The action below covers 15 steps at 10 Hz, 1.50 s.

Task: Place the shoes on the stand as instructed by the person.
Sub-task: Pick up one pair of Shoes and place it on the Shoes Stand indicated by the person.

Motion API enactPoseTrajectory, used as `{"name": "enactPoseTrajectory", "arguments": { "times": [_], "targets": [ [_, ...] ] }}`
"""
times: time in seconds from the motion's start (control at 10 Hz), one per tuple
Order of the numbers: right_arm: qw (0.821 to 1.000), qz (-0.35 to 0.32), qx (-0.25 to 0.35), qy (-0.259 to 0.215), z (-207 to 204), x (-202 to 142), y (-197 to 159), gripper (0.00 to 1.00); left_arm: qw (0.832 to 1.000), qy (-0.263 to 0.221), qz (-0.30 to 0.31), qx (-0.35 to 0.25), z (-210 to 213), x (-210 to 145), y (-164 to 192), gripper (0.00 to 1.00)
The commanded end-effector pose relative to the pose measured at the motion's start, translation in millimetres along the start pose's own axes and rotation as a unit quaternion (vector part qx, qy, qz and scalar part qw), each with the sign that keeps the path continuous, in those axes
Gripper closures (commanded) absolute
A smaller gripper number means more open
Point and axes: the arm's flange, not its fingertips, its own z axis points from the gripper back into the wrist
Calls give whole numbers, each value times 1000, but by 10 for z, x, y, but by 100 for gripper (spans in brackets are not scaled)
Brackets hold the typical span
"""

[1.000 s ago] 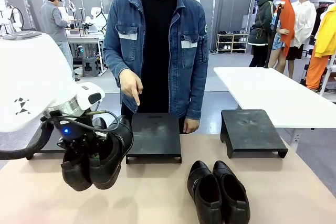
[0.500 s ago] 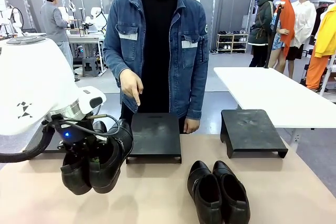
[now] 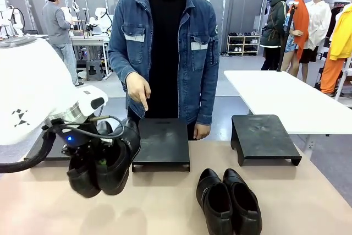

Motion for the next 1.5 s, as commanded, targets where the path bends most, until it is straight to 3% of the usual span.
{"name": "enactPoseTrajectory", "arguments": {
  "times": [0.0, 0.5, 0.6, 1.2, 1.4],
  "targets": [
    [1000, 10, 3, 0, 26, -6, 0, 0, 999, -45, -12, -9, -5, 287, -298, 92],
    [1000, 10, 3, 0, 26, -6, 0, 0, 994, -106, -6, 27, -370, 1122, -962, 92],
    [1000, 10, 3, 0, 26, -6, 0, 0, 995, -95, 2, 20, -516, 1217, -1039, 92],
    [1000, 10, 3, 0, 26, -6, 0, 0, 990, -130, -8, 46, -1213, 1465, -1287, 92],
    [1000, 10, 3, 0, 26, -6, 0, 0, 991, -120, -9, 54, -1422, 1519, -1354, 92]
  ]
}}
